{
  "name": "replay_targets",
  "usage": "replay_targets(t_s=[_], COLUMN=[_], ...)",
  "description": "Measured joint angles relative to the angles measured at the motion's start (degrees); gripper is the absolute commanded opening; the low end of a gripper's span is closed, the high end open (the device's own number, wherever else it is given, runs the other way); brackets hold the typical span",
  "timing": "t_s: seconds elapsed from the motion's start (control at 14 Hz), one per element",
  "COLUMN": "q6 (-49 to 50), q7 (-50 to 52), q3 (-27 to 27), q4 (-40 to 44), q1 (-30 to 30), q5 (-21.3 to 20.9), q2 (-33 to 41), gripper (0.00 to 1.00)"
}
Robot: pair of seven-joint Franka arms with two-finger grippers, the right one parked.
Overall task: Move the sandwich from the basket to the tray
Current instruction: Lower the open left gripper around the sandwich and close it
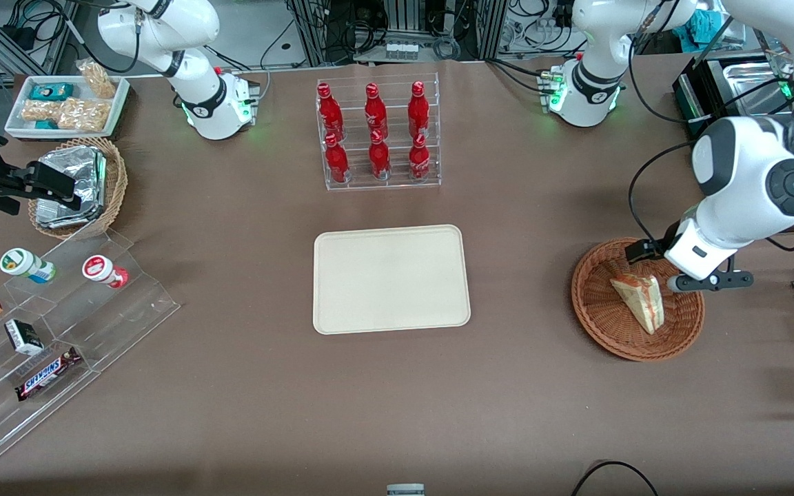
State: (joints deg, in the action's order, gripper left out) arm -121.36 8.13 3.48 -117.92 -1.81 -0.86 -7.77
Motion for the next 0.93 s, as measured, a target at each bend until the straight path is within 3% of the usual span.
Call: replay_targets(t_s=[0.36,0.64,0.71,0.79,0.86,0.93], q6=[-11.8,-16.2,-16.2,-16.2,-16.1,-16.0], q7=[20.0,24.8,24.9,24.9,24.9,24.9], q3=[-0.9,-1.2,-1.7,-2.3,-2.6,-2.7], q4=[-0.5,-0.5,-0.5,-0.5,-0.5,-0.5], q1=[-0.1,-0.1,-0.2,-0.2,-0.3,-0.4], q5=[0.0,0.0,0.0,0.0,0.0,0.0], q2=[-6.0,-10.9,-11.7,-12.2,-12.5,-12.6], gripper=[1.00,1.00,0.93,0.70,0.40,0.18])
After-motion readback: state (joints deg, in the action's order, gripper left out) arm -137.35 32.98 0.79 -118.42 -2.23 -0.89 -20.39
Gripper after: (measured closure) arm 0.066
